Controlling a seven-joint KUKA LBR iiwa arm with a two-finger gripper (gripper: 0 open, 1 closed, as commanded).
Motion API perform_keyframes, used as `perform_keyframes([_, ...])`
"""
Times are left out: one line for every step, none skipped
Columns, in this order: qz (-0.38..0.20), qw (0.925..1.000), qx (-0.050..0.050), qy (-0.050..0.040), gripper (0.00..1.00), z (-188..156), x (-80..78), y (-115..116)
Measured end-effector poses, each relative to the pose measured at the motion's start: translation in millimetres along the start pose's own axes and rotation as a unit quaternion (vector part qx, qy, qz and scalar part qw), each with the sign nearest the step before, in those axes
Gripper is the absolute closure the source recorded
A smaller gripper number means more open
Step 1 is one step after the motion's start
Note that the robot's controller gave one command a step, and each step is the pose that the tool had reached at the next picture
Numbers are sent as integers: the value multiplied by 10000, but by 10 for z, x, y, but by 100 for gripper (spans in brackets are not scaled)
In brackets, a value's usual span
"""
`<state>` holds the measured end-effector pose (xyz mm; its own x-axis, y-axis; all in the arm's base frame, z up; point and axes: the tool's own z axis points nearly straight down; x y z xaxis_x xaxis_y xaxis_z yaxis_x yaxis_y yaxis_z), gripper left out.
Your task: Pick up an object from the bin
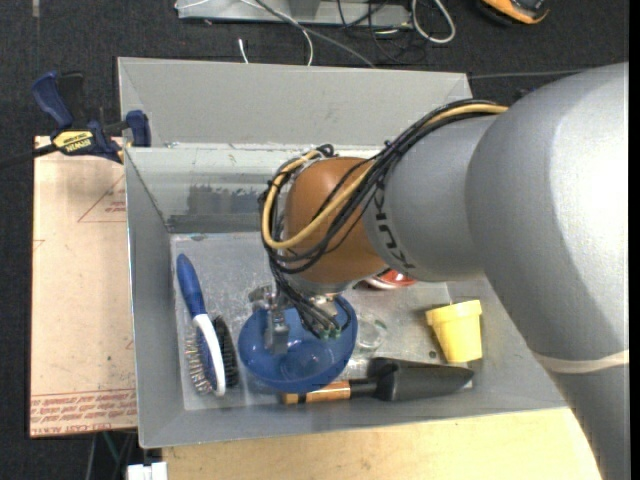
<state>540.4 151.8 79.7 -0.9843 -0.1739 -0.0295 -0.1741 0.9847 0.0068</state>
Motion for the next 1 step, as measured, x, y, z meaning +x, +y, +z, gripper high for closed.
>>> perform_keyframes([5,10000,-1,0,100,0,0,-2])
